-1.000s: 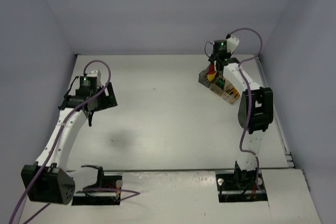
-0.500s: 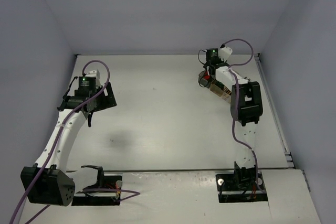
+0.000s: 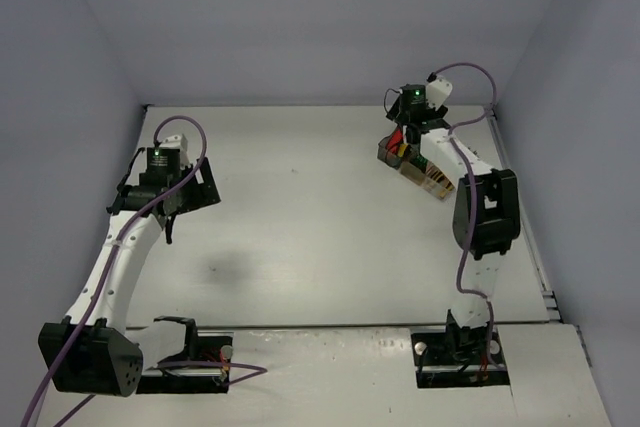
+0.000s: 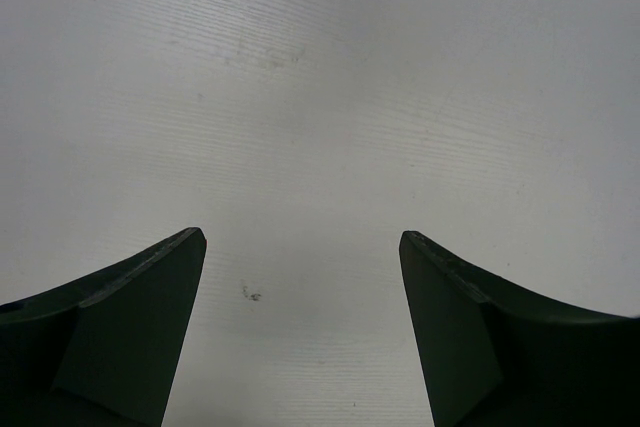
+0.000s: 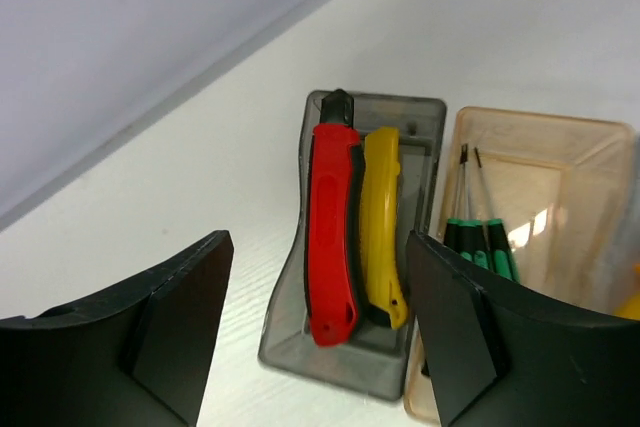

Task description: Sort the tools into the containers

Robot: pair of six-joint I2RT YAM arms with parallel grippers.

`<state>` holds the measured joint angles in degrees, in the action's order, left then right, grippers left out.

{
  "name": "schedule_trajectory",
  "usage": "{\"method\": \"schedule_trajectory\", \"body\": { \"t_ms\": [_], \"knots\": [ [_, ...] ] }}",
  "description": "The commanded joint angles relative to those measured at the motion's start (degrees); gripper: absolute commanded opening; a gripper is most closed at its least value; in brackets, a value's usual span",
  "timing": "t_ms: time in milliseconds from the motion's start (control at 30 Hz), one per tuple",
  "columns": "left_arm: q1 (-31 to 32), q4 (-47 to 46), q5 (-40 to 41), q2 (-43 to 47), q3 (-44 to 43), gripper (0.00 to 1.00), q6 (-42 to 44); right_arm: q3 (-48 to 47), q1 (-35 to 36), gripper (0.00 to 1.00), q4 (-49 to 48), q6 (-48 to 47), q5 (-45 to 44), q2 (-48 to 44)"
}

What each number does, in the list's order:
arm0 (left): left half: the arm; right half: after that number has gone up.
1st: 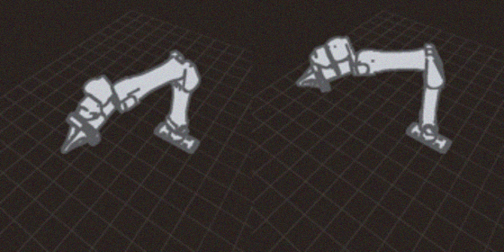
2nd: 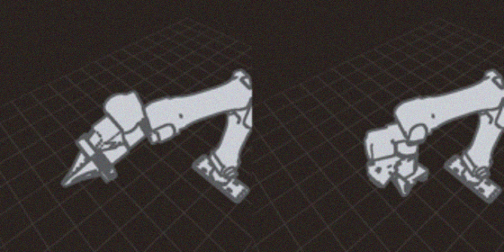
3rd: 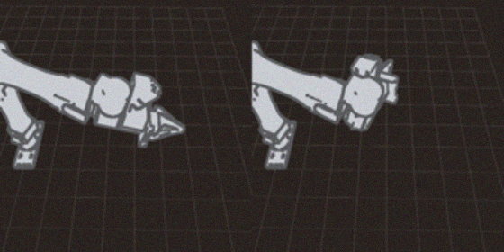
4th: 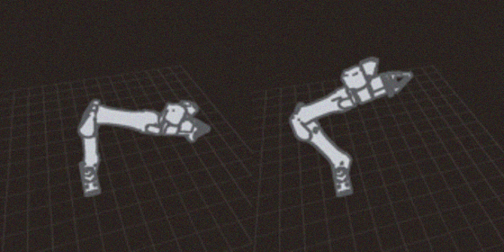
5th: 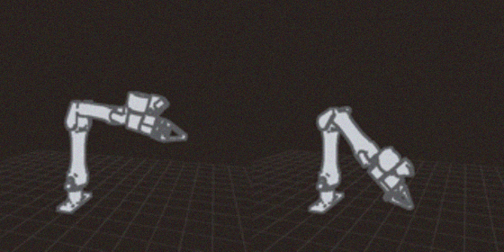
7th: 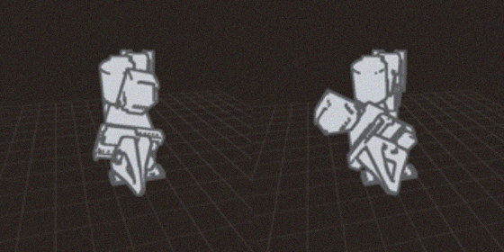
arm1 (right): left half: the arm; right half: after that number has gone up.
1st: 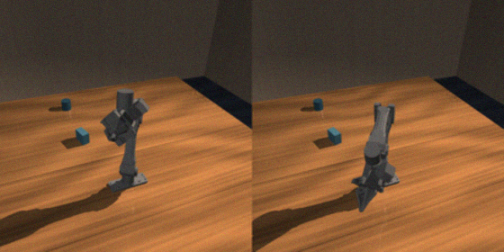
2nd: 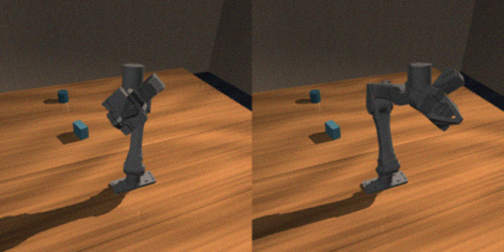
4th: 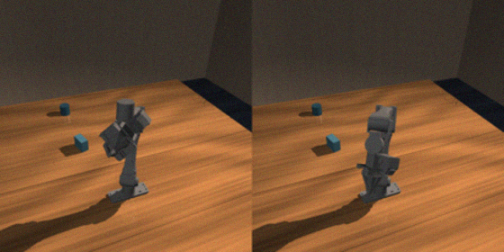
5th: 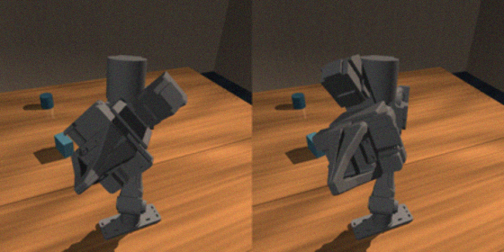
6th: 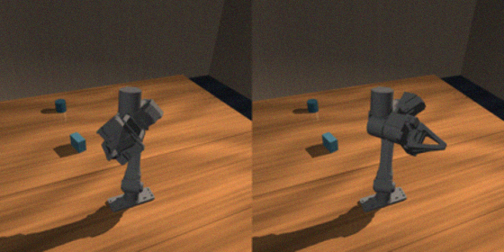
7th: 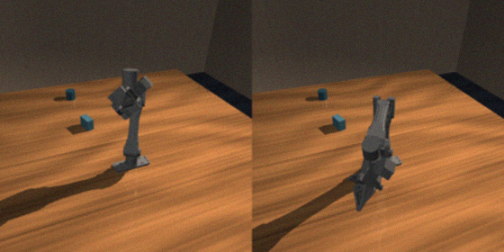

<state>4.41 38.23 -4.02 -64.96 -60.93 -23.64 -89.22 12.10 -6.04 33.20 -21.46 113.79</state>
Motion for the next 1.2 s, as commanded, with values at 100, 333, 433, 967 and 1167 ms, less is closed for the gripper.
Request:
{"method": "schedule_trajectory", "body": {
  "t_ms": [100,333,433,967,1167],
  "knots": [
    [-0.90,-2.06,0.77,3.62,-1.04,0.76,0.56,16.94,0.56,0.70,-2.93,-10.50,2.31,-29.62],
    [-1.23,-2.51,1.22,6.88,-0.87,0.76,1.36,35.38,0.13,0.94,0.33,-18.14,5.57,-60.38],
    [-1.34,-2.90,1.03,8.02,-1.04,0.76,1.85,39.59,0.12,1.00,3.63,-18.95,7.07,-70.41],
    [-0.72,-5.44,-0.90,19.01,2.22,0.76,5.63,47.21,0.47,1.00,18.96,-14.03,14.93,-99.67],
    [-0.13,-3.89,0.02,22.22,3.18,0.76,6.32,47.28,0.56,1.00,18.87,-13.95,13.44,-102.67]
  ]
}}
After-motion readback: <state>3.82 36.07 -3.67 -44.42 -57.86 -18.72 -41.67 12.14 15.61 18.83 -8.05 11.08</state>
